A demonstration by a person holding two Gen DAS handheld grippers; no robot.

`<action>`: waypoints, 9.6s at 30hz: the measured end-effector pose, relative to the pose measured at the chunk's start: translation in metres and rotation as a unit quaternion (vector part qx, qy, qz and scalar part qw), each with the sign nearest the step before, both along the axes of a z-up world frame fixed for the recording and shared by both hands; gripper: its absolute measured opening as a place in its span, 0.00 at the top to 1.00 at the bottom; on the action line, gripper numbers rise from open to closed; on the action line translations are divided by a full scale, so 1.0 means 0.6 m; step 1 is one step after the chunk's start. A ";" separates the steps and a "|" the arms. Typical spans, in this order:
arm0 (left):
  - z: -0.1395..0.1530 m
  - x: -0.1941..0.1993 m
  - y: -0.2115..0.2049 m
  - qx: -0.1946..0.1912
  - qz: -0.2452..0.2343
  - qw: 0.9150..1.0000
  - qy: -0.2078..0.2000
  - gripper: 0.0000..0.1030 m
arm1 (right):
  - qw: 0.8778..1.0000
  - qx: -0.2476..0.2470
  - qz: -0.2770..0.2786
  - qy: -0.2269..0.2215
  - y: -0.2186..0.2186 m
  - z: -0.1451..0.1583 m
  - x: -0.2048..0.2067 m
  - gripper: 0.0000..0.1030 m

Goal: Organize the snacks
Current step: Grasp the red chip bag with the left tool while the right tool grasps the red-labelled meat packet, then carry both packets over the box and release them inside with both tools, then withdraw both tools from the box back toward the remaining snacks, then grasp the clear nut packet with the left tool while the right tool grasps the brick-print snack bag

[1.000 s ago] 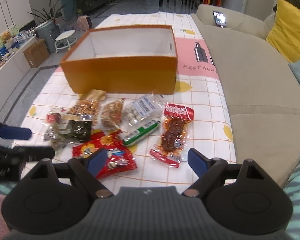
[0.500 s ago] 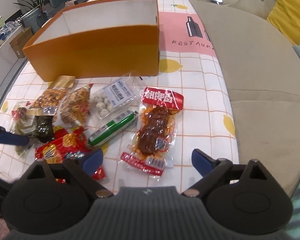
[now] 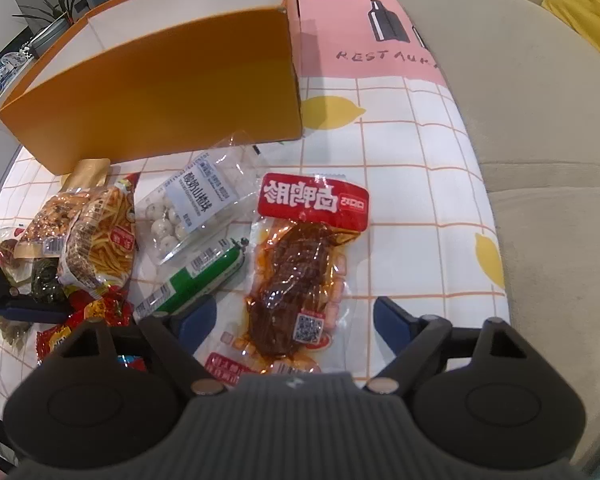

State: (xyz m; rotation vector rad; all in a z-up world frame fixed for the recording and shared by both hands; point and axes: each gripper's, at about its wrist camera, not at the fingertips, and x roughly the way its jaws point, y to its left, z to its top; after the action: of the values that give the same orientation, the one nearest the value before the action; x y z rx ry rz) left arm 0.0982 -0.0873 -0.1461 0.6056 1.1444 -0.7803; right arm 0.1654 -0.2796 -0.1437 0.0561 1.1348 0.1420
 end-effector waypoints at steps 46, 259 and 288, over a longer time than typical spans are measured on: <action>0.233 0.035 0.123 -0.122 0.299 0.939 -0.121 0.22 | 0.989 0.077 0.032 -0.119 0.026 0.198 -0.097 0.51; 0.060 -0.007 0.308 -0.066 0.624 0.774 0.085 0.40 | 0.988 0.032 0.121 -0.093 0.168 0.071 -0.052 0.70; 0.060 -0.021 0.277 -0.087 0.594 0.794 0.097 0.55 | 0.989 0.036 0.107 -0.091 0.154 0.071 -0.050 0.70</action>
State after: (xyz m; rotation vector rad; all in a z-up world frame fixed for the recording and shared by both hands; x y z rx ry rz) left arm 0.0858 0.0787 -0.1099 -0.4100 1.3390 0.1716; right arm 0.1355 -0.1875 -0.1011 -0.0146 0.9503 0.3728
